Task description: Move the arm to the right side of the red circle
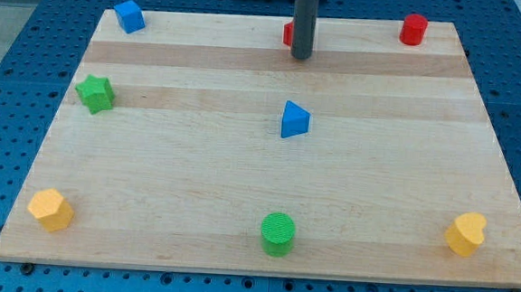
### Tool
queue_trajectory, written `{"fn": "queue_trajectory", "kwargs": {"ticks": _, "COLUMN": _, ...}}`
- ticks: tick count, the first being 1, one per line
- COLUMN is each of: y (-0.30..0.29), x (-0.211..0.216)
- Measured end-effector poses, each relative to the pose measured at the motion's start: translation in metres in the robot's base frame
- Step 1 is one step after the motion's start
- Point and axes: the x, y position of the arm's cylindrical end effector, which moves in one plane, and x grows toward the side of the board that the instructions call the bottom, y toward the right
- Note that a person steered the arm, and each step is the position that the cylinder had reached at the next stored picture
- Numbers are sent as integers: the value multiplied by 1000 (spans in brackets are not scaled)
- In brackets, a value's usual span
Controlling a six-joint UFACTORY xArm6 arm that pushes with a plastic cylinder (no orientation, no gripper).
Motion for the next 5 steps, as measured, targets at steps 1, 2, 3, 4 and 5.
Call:
{"fn": "queue_trajectory", "kwargs": {"ticks": 1, "y": -19, "x": -32}}
{"fn": "queue_trajectory", "kwargs": {"ticks": 2, "y": -38, "x": -63}}
{"fn": "queue_trajectory", "kwargs": {"ticks": 3, "y": -38, "x": -63}}
{"fn": "queue_trajectory", "kwargs": {"ticks": 4, "y": -77, "x": -28}}
{"fn": "queue_trajectory", "kwargs": {"ticks": 5, "y": -104, "x": -9}}
